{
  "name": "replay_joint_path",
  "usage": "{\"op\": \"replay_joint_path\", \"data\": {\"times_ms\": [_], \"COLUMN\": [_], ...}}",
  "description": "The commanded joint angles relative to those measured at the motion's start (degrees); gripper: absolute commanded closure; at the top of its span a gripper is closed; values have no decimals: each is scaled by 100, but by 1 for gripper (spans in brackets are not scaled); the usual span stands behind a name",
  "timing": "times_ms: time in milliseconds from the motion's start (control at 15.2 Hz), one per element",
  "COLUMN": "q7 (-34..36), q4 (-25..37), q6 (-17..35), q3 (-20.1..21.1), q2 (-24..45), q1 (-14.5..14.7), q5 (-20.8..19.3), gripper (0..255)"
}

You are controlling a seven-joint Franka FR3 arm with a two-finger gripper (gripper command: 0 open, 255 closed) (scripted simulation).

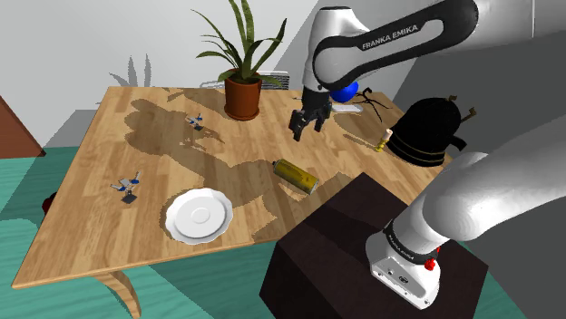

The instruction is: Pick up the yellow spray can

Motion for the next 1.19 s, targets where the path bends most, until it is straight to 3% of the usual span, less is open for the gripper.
{"op": "replay_joint_path", "data": {"times_ms": [0,462,858,1122], "q7": [55,391,781,851], "q4": [-8,410,1093,1155], "q6": [454,1685,2435,2657], "q3": [36,78,-78,-130], "q2": [427,2069,3510,3796], "q1": [-23,-99,-27,8], "q5": [-85,-580,-1135,-1217], "gripper": [0,0,0,0]}}
